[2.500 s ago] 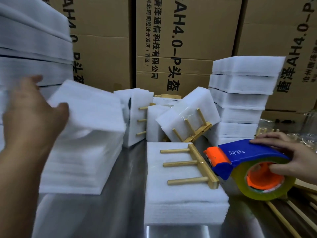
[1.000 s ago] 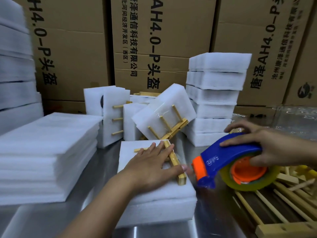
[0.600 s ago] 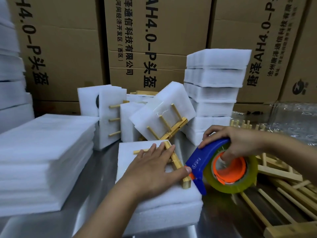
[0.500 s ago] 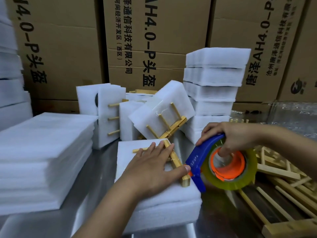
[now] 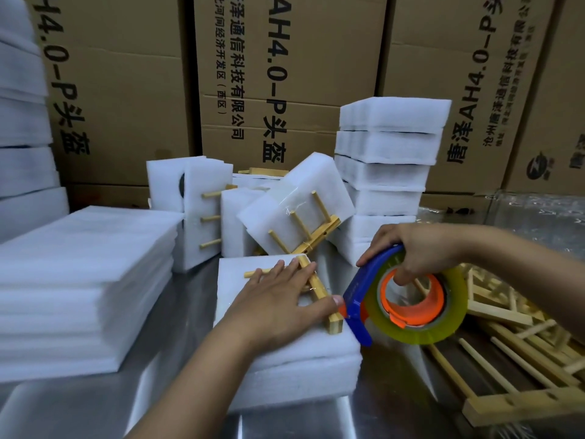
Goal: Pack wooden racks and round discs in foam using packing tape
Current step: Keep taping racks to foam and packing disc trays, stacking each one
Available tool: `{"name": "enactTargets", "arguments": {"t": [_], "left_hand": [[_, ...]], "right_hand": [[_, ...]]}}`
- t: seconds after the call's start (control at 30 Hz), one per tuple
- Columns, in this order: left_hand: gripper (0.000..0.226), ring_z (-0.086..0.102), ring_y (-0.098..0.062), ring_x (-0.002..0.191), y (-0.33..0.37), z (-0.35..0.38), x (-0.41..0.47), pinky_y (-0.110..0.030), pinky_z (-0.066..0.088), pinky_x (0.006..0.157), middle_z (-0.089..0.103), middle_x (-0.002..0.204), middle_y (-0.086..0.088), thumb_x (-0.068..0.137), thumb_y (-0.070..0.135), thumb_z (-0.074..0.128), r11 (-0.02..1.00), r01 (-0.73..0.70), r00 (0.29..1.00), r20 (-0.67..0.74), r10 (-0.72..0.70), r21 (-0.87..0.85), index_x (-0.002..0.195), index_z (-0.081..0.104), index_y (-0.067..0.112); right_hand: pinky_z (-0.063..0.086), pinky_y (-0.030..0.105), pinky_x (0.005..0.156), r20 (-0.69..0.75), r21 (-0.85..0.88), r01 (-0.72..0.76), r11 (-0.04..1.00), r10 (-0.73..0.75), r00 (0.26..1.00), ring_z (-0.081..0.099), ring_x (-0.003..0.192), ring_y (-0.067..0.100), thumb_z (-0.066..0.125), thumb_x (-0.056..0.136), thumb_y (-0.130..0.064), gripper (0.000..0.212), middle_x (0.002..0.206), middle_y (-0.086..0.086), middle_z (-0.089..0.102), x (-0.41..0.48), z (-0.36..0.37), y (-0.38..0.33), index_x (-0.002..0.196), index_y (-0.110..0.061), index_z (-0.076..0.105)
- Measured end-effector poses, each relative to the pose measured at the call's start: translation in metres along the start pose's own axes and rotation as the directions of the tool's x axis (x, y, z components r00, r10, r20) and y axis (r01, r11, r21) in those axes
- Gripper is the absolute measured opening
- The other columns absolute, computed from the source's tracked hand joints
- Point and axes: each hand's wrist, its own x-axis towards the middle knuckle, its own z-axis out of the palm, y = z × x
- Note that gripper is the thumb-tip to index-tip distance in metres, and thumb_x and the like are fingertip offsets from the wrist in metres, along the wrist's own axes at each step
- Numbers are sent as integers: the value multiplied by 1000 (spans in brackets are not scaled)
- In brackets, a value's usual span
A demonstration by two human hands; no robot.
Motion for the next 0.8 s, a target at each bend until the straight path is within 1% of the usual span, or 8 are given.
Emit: {"name": "enactTargets", "arguments": {"t": [0.1, 0.27, 0.33, 0.4, 0.5, 0.6, 0.7, 0.8], "left_hand": [[102, 0, -3, 144, -4, 0, 2, -28, -2, 114, 8, 157, 16, 56, 90, 9, 993, -4, 999, -54, -2, -118, 147, 13, 43], [90, 3, -2, 144, -5, 3, 2, -26, 2, 112, 9, 157, 16, 68, 86, 20, 998, -5, 997, -75, 0, -62, 147, 18, 42], [90, 12, -5, 143, -4, 0, 0, -28, 8, 114, 22, 154, 17, 64, 91, 27, 980, -6, 995, -94, -13, -200, 141, 29, 46], [76, 27, -8, 138, -7, -8, 0, -32, 20, 114, 41, 141, 19, 56, 90, 41, 889, 17, 993, -96, -68, -457, 124, 41, 56], [77, 40, -2, 119, -15, -27, 6, -23, 31, 94, 44, 134, 23, 52, 82, 51, 756, 63, 994, -24, -103, -652, 124, 45, 55], [69, 39, -8, 127, -25, -35, 28, -23, 31, 94, 38, 144, 14, 75, 69, 54, 849, 104, 989, -38, -144, -519, 136, 42, 39], [51, 48, -21, 121, -37, -31, 49, -31, 38, 98, 51, 136, -2, 92, 57, 40, 958, 209, 970, -82, -228, -198, 127, 53, 22], [60, 46, -26, 123, -42, -23, 63, -39, 36, 102, 51, 137, -6, 94, 59, 26, 959, 279, 960, -45, -276, 57, 127, 53, 18]], "right_hand": [[48, 14, 58, -31, 48, 22, 999, -21, 999, 59, 82, 10, 67, 76, -12, 53, 115, -16, 43, -9, 9, 9, 97, -59, 58], [52, 20, 61, -49, 80, -3, 997, 7, 999, 61, 81, 11, 67, 74, -16, 49, 110, -23, 41, -15, 12, 10, 89, -62, 59], [54, 23, 66, -67, 72, -8, 997, 12, 998, 60, 85, 11, 67, 73, -17, 49, 109, -24, 41, -17, 15, 10, 88, -63, 58], [55, 27, 71, -92, 70, -6, 998, 13, 996, 58, 88, 10, 67, 71, -20, 49, 108, -25, 41, -20, 18, 12, 87, -65, 57], [53, 21, 66, -118, 96, 2, 995, 10, 993, 57, 88, 9, 66, 73, -19, 50, 109, -26, 39, -24, 24, 16, 89, -65, 57], [53, 21, 66, -127, 117, 14, 993, 1, 992, 57, 89, 10, 66, 73, -18, 52, 109, -25, 39, -26, 28, 17, 91, -65, 56], [55, 24, 71, -131, 129, 13, 992, 5, 991, 57, 92, 11, 66, 75, -16, 52, 110, -24, 38, -28, 28, 16, 93, -64, 56], [56, 25, 73, -128, 136, 20, 990, -2, 992, 57, 92, 12, 67, 77, -15, 52, 111, -23, 37, -29, 29, 16, 95, -62, 55]]}}
